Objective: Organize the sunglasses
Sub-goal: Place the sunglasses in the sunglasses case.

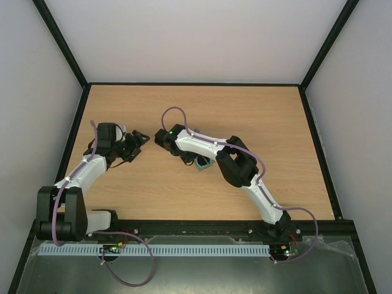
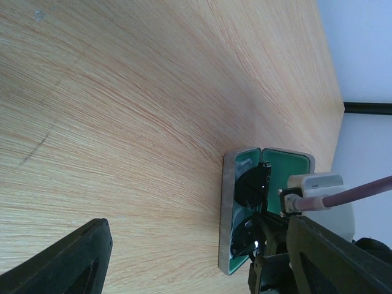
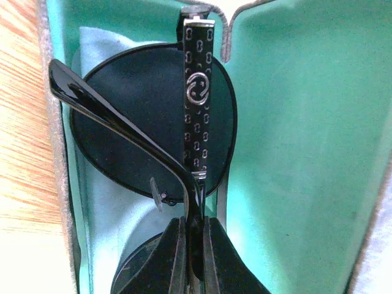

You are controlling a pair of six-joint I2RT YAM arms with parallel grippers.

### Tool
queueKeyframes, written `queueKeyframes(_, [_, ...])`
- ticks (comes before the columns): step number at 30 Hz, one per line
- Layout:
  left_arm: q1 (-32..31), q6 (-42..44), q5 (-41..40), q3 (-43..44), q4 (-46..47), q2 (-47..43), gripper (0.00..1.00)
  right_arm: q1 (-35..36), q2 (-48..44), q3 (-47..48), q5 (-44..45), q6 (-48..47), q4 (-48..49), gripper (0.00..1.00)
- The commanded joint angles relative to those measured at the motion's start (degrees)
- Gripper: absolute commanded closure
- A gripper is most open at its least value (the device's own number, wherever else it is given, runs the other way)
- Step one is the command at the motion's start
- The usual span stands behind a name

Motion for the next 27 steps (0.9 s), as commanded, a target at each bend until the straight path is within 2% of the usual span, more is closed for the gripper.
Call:
queueKeyframes(1, [0.3,0.7,-0.2,0.4,-1.0,-1.1,0.19,0.4,1.1,-0.9,-0.3,-1.0,0.9,0.99])
queueKeyframes(27, [0.3,1.3,-0.8,1.9,-2.2,-0.5,0.2,0.6,0.3,-5.9,-1.7,-2.3,7.1,0.97])
